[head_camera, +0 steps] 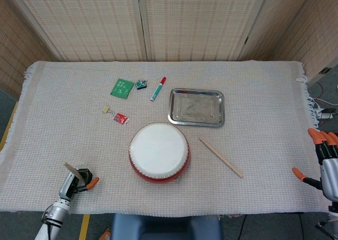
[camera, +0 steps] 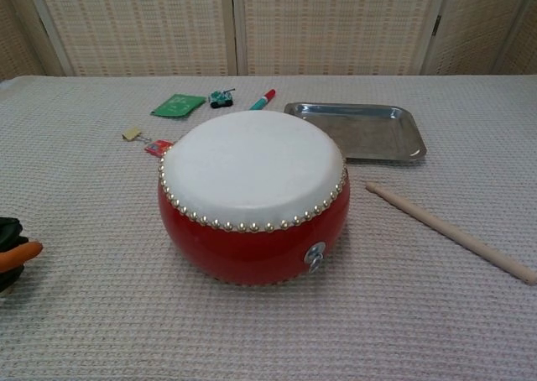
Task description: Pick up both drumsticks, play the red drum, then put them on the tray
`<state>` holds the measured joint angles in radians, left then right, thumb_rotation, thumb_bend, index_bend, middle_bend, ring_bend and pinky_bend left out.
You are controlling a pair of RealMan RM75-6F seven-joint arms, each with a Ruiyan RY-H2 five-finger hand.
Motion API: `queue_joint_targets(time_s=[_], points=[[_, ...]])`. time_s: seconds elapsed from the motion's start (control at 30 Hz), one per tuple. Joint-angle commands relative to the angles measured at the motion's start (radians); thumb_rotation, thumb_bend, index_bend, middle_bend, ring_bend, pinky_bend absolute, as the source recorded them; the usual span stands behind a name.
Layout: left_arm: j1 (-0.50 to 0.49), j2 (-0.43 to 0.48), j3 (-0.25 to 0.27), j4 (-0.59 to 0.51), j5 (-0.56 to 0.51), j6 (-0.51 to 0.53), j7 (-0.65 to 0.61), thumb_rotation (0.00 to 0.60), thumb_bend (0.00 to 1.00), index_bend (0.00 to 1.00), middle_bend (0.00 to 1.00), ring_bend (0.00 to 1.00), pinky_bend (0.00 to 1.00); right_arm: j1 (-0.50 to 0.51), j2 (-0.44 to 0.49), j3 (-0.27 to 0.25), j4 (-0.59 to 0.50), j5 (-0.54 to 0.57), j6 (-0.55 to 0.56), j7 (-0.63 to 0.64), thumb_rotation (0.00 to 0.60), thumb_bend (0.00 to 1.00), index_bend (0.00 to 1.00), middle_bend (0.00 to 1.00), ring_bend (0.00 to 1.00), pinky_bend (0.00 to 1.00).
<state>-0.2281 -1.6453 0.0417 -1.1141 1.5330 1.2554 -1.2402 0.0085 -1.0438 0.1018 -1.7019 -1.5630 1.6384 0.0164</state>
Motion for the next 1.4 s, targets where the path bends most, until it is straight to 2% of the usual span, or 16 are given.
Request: queue_joint_targets(time_s=[0.03, 0.1, 0.17, 0.33, 0.47, 0.67, 0.87, 1.03, 1.17, 1.27, 1.3, 1.4], points=[[0.002, -0.012, -0.003, 0.014, -0.004, 0.000, 0.003, 0.600, 0.31, 0.87, 0.89, 0.81, 0.88, 0.000, 0.000, 0.000, 0.000, 0.001, 0.000, 0.000, 0.600, 0.02, 0.00, 0.10, 0.00, 0.11], [0.003, -0.021, -0.005, 0.025, -0.005, 0.003, -0.002, 0.600, 0.34, 0.90, 0.92, 0.85, 0.97, 0.000, 0.000, 0.000, 0.000, 0.001, 0.001, -0.001, 0.600, 0.02, 0.00, 0.10, 0.00, 0.11], [0.004, -0.030, -0.007, 0.037, -0.005, 0.006, -0.003, 0.600, 0.37, 0.93, 0.95, 0.88, 1.00, -0.001, -0.001, 0.000, 0.000, 0.002, 0.000, -0.001, 0.600, 0.02, 0.00, 0.10, 0.00, 0.11], [0.003, -0.047, -0.008, 0.070, -0.004, 0.005, 0.003, 0.600, 0.47, 0.99, 1.00, 0.94, 1.00, 0.000, -0.001, 0.001, 0.001, 0.005, -0.001, 0.002, 0.600, 0.02, 0.00, 0.10, 0.00, 0.11], [0.000, -0.053, -0.004, 0.095, 0.008, 0.012, 0.015, 0.600, 0.55, 1.00, 1.00, 0.98, 1.00, 0.001, -0.001, 0.001, 0.002, 0.005, -0.004, 0.003, 0.600, 0.02, 0.00, 0.10, 0.00, 0.11], [-0.003, -0.037, -0.005, 0.107, 0.038, 0.062, 0.119, 0.600, 0.71, 1.00, 1.00, 1.00, 1.00, 0.003, -0.001, -0.003, 0.002, 0.007, -0.016, 0.015, 0.600, 0.02, 0.00, 0.10, 0.00, 0.11], [-0.017, 0.018, -0.024, 0.085, 0.053, 0.106, 0.306, 0.600, 0.75, 1.00, 1.00, 1.00, 1.00, 0.010, 0.029, -0.024, -0.033, 0.041, -0.084, 0.055, 0.600, 0.02, 0.00, 0.10, 0.00, 0.12], [-0.033, 0.104, -0.062, 0.031, 0.062, 0.160, 0.514, 0.600, 0.75, 1.00, 1.00, 1.00, 1.00, 0.035, 0.059, -0.043, -0.083, 0.081, -0.185, 0.074, 0.600, 0.02, 0.00, 0.10, 0.00, 0.13], [-0.037, 0.126, -0.068, 0.009, 0.061, 0.163, 0.559, 0.600, 0.75, 1.00, 1.00, 1.00, 1.00, 0.045, 0.064, -0.047, -0.096, 0.092, -0.216, 0.072, 0.600, 0.02, 0.00, 0.11, 0.00, 0.13], [-0.051, 0.192, -0.095, -0.047, 0.063, 0.183, 0.696, 0.600, 0.75, 1.00, 1.00, 1.00, 1.00, 0.088, 0.060, -0.057, -0.123, 0.134, -0.324, 0.051, 0.600, 0.02, 0.00, 0.11, 0.00, 0.14], [-0.060, 0.219, -0.117, -0.072, 0.068, 0.208, 0.766, 0.600, 0.75, 1.00, 1.00, 1.00, 1.00, 0.136, 0.031, -0.053, -0.123, 0.167, -0.415, 0.019, 0.600, 0.02, 0.00, 0.11, 0.00, 0.14], [-0.064, 0.249, -0.127, -0.131, 0.059, 0.207, 0.830, 0.600, 0.73, 1.00, 1.00, 1.00, 1.00, 0.190, -0.033, -0.034, -0.109, 0.232, -0.487, -0.062, 0.600, 0.02, 0.00, 0.11, 0.00, 0.14]])
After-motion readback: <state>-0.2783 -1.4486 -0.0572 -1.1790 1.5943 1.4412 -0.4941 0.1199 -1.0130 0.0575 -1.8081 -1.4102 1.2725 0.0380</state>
